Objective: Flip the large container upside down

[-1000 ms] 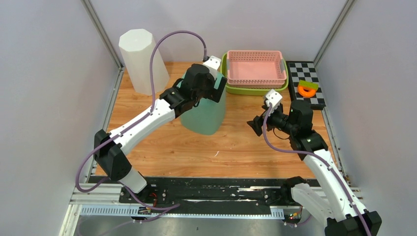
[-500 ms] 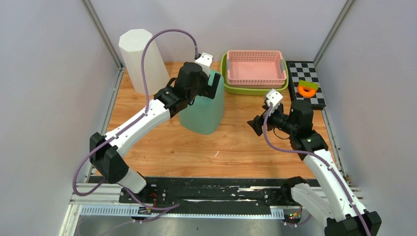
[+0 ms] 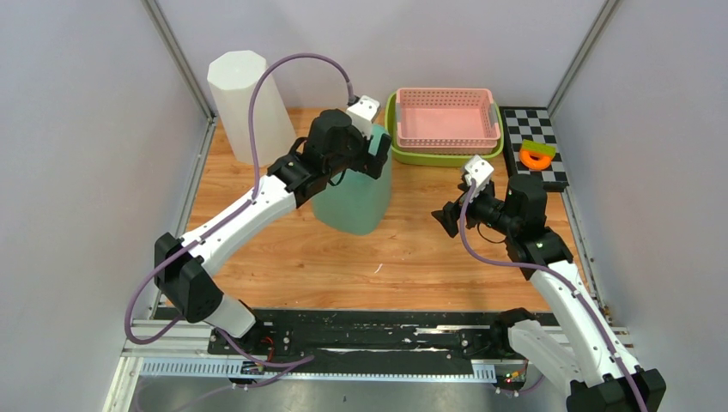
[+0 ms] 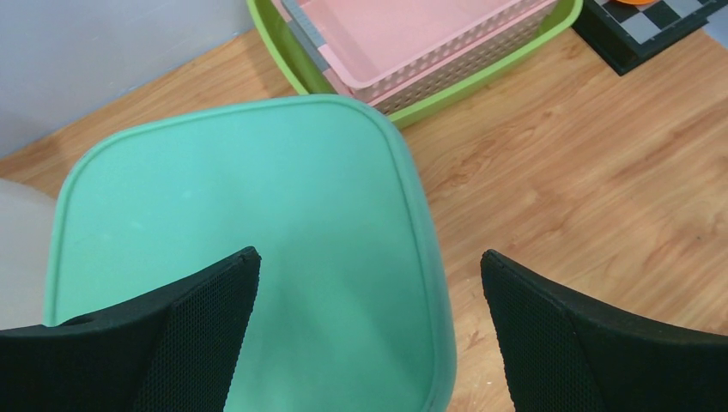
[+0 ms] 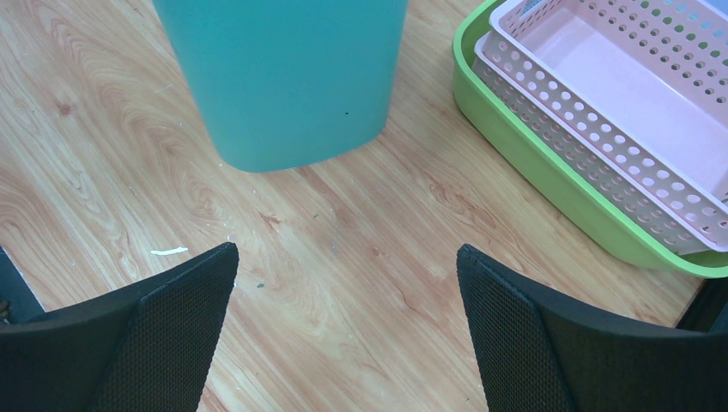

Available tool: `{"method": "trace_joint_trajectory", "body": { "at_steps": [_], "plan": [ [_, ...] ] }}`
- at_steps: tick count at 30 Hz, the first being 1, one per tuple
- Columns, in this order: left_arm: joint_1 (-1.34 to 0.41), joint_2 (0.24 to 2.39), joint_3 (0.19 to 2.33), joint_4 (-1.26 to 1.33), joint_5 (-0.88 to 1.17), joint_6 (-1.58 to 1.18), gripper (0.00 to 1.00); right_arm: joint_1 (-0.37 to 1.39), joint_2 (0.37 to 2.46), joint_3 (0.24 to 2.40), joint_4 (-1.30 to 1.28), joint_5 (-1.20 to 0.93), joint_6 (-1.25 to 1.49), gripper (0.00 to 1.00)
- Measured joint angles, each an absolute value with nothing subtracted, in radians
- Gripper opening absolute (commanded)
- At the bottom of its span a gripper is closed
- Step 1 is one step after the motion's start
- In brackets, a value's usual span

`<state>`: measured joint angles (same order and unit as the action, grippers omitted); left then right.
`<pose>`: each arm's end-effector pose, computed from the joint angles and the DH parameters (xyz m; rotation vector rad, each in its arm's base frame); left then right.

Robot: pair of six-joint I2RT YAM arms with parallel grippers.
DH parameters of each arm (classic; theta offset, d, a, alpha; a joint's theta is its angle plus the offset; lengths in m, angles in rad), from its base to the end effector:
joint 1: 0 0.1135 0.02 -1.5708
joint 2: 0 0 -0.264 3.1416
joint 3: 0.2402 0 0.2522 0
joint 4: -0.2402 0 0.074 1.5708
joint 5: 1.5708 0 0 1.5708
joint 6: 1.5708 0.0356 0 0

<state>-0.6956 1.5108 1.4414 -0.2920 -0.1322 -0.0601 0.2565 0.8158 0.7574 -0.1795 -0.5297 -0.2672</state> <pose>0.2755 -0.2239 0.3812 0.5232 1.8757 -0.3763 0.1782 0.0653 0.3267 -0.8184 1.6031 0.4700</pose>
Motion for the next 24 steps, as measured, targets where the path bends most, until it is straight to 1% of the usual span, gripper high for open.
{"method": "trace_joint_trajectory", "body": {
  "at_steps": [9, 13, 21, 24],
  "plan": [
    [-0.745, 1.530, 1.444, -0.292, -0.124, -0.019, 1.00, 0.257, 0.816, 0.757, -0.179, -0.530, -0.267, 1.00],
    [-0.752, 1.568, 1.455, -0.285, -0.167, -0.006, 1.00, 0.257, 0.816, 0.757, -0.179, -0.530, -0.267, 1.00],
    [-0.754, 1.580, 1.462, -0.286, -0.266, -0.008, 1.00, 0.257, 0.816, 0.757, -0.179, -0.531, -0.267, 1.00],
    [-0.754, 1.584, 1.462, -0.286, -0.296, -0.009, 0.98, 0.257, 0.816, 0.757, -0.179, -0.531, -0.267, 1.00]
  ]
}}
